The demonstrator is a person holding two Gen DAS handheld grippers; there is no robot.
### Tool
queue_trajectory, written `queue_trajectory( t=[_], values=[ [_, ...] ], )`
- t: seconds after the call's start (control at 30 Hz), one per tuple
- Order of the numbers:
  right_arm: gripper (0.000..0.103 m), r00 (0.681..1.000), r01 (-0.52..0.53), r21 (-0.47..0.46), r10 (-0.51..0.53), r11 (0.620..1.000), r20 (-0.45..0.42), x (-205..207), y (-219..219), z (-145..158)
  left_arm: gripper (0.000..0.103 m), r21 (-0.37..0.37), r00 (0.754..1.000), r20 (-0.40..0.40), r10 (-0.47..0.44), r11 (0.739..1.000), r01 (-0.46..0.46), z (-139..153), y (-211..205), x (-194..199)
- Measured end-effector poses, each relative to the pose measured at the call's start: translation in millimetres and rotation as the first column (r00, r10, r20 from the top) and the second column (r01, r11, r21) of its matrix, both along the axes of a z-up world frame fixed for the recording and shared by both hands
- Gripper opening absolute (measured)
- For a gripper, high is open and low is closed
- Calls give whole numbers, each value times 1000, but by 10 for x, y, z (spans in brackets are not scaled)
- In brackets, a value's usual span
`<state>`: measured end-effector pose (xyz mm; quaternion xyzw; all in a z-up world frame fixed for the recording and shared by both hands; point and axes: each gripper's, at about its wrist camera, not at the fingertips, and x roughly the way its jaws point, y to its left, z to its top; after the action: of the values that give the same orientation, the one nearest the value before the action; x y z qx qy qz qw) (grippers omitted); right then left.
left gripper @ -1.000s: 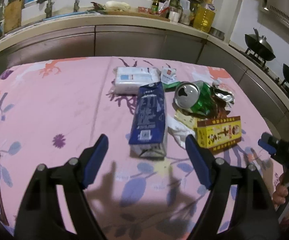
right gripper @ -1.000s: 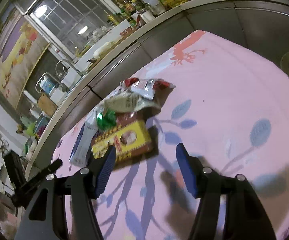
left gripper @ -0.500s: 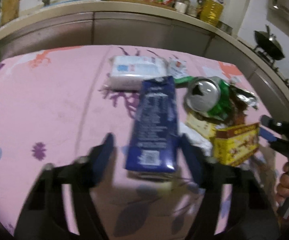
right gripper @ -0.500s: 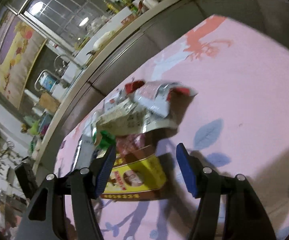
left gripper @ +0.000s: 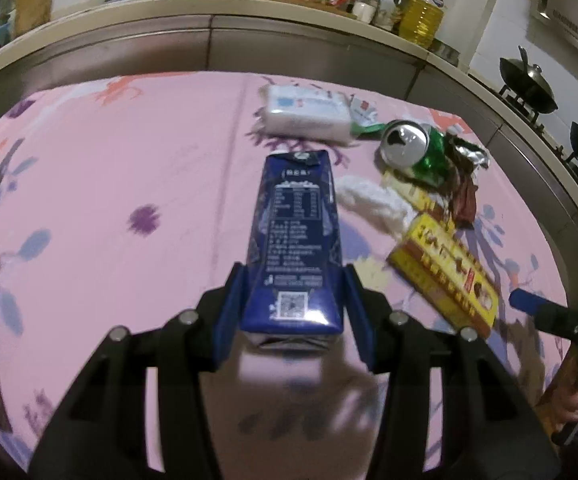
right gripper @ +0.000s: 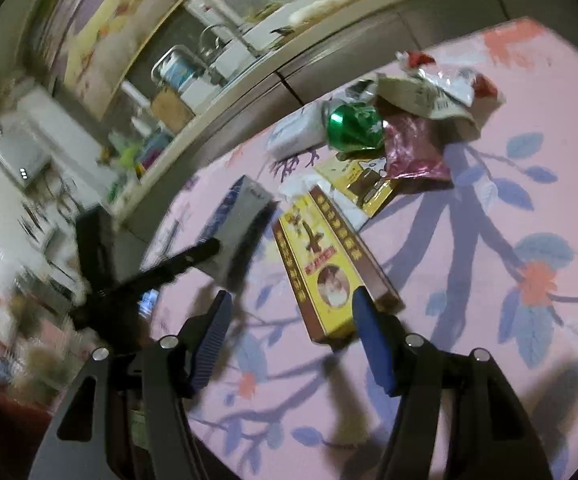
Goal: Collect trash
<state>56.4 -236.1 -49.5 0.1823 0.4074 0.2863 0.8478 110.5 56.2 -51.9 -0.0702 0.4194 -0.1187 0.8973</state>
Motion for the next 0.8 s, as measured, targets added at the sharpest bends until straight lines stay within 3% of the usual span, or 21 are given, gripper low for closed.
queue_trajectory(
  t=[0.27,0.4,0.53,0.7,0.8],
  values=[
    [60,991,93,-97,-83,991,102,-219,41,99,48,18,997,8,80,997,-80,81,186,-249],
    [61,981,140,-124,-121,982,150,-218,87,186,55,56,991,72,112,992,-116,240,197,-324],
    [74,965,202,-141,-172,969,200,-263,100,251,65,92,988,108,113,988,-123,331,159,-363],
    [77,963,212,-154,-180,965,199,-265,134,240,65,203,986,105,132,967,-151,290,82,-343],
    [77,964,212,-162,-179,964,197,-272,168,233,65,210,984,97,146,964,-164,270,118,-351]
  ],
)
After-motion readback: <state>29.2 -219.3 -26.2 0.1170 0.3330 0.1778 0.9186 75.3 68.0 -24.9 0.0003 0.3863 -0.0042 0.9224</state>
